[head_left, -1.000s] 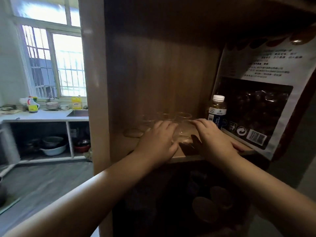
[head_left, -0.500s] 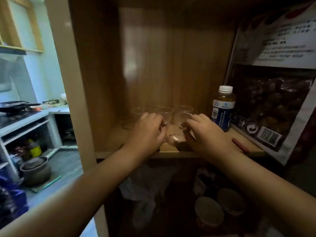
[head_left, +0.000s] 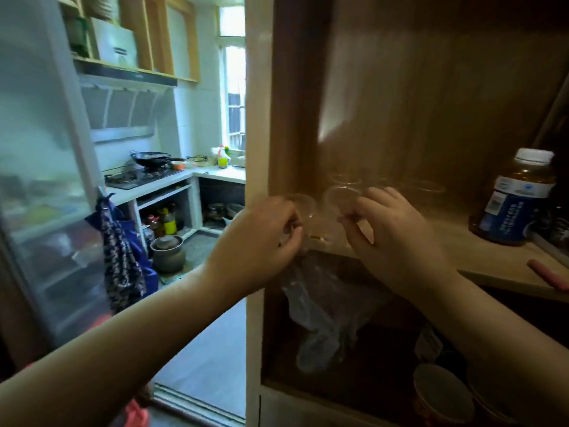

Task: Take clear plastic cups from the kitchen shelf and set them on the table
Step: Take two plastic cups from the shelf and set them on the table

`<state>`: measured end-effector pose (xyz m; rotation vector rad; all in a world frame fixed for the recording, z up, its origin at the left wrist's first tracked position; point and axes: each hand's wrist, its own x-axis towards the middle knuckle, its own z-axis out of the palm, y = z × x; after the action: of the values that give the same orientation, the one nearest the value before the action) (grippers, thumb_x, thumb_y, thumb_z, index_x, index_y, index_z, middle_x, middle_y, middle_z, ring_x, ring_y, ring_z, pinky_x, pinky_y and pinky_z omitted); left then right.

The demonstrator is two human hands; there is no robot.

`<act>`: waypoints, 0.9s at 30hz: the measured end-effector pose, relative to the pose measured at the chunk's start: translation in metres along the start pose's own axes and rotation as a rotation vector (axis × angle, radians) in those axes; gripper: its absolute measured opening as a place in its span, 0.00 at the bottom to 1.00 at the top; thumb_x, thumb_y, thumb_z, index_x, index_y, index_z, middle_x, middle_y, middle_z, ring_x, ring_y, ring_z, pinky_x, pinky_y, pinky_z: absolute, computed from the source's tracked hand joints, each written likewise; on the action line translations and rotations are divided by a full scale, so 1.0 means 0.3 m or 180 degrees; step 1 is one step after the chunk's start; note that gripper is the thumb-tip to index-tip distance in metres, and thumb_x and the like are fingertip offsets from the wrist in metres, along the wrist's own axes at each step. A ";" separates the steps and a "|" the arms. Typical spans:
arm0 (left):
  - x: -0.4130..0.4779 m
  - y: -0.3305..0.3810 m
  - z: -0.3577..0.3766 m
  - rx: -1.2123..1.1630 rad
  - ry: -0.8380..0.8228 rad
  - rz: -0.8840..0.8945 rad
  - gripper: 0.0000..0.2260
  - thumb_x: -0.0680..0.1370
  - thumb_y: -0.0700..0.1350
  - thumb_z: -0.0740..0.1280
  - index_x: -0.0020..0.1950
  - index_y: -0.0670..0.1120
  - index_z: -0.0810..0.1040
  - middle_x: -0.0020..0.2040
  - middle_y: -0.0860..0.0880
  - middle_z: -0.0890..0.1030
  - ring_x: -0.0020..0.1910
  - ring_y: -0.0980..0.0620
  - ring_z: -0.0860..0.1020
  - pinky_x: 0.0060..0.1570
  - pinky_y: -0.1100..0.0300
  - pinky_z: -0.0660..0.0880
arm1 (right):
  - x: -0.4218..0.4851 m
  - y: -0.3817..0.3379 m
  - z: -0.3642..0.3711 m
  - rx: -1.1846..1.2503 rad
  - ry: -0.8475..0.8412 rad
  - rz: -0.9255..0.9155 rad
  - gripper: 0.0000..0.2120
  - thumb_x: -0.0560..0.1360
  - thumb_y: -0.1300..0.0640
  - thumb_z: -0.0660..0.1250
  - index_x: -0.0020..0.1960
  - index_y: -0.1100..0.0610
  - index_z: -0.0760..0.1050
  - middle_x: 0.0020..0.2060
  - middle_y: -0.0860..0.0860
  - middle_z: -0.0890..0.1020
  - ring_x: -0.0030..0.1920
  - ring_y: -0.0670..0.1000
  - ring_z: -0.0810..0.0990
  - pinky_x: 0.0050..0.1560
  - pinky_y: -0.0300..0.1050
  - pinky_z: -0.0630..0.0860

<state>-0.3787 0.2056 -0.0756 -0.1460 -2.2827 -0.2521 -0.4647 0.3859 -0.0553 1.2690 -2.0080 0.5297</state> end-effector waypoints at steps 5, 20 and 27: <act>-0.182 -0.155 -0.211 0.0381 -0.0002 -0.0369 0.03 0.74 0.43 0.65 0.41 0.45 0.75 0.38 0.51 0.77 0.41 0.52 0.70 0.41 0.58 0.70 | 0.071 -0.229 0.086 0.0476 -0.0115 -0.0412 0.03 0.74 0.58 0.65 0.47 0.54 0.76 0.45 0.48 0.78 0.44 0.46 0.69 0.40 0.34 0.66; -0.973 -0.585 -1.140 0.1415 -0.0078 -0.1678 0.01 0.73 0.41 0.68 0.42 0.44 0.78 0.36 0.50 0.77 0.40 0.51 0.72 0.42 0.59 0.69 | 0.377 -1.383 0.526 0.1895 -0.0306 -0.1467 0.02 0.73 0.60 0.68 0.42 0.56 0.79 0.38 0.50 0.80 0.43 0.53 0.76 0.43 0.52 0.75; -1.430 -0.674 -1.555 0.1970 -0.0053 -0.2446 0.01 0.73 0.42 0.68 0.42 0.47 0.79 0.37 0.57 0.75 0.42 0.57 0.70 0.41 0.70 0.65 | 0.389 -2.006 0.675 0.2534 -0.0531 -0.1909 0.03 0.71 0.57 0.69 0.44 0.51 0.79 0.44 0.44 0.80 0.47 0.48 0.75 0.43 0.42 0.73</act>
<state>0.2062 -0.1078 -0.1228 1.0540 -2.2259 0.0808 -0.0248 -0.0824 -0.1203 2.3427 -1.4270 0.9831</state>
